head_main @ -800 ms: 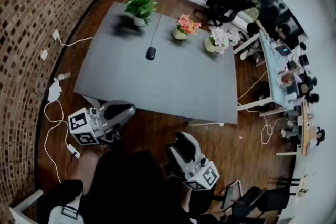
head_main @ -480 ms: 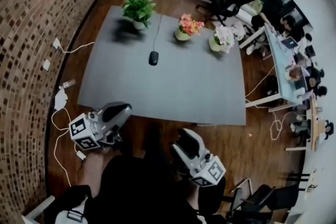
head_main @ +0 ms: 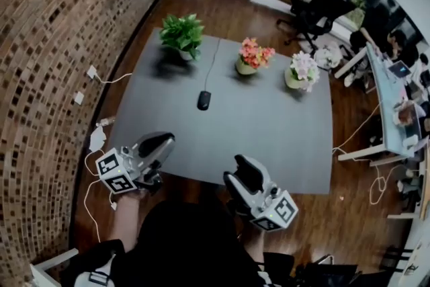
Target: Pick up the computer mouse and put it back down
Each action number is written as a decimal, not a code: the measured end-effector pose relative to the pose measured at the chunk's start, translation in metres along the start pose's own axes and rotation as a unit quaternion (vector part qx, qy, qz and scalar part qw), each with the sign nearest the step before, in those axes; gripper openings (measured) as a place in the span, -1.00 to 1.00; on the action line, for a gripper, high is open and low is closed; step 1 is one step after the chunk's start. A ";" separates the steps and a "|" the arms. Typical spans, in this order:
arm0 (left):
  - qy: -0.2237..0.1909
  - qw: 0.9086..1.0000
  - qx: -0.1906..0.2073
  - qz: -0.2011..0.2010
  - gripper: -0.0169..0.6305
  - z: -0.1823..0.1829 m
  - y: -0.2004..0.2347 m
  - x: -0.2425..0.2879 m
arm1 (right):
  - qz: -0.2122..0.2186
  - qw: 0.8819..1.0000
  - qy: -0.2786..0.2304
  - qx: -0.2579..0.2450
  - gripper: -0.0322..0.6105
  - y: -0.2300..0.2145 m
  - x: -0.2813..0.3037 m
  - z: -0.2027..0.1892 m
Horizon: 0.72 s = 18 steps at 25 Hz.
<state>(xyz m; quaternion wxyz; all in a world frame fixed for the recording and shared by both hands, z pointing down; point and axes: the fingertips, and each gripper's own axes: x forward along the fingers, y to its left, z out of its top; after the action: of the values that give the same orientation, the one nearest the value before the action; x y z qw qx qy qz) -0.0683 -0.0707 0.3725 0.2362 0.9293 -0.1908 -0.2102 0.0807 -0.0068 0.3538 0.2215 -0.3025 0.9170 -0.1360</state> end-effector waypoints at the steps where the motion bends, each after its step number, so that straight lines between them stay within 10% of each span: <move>1: 0.008 1.000 0.005 0.009 -0.94 -0.003 0.006 0.014 | 0.000 1.000 -0.001 0.005 -0.32 -0.015 -0.003 0.006; 13: 0.123 0.976 0.043 0.173 -0.92 -0.089 0.092 0.069 | -0.013 0.998 -0.007 0.064 -0.32 -0.131 -0.027 0.038; 18: 0.193 0.928 0.108 0.301 -0.54 -0.133 0.205 0.072 | -0.021 0.998 0.007 0.051 -0.32 -0.150 -0.018 0.043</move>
<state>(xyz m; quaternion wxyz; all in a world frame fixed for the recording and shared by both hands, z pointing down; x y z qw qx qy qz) 0.0037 -0.2233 0.5634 0.2193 0.8706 -0.4337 0.0762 0.1884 -0.1174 0.3800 0.2279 -0.3087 0.9038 -0.1895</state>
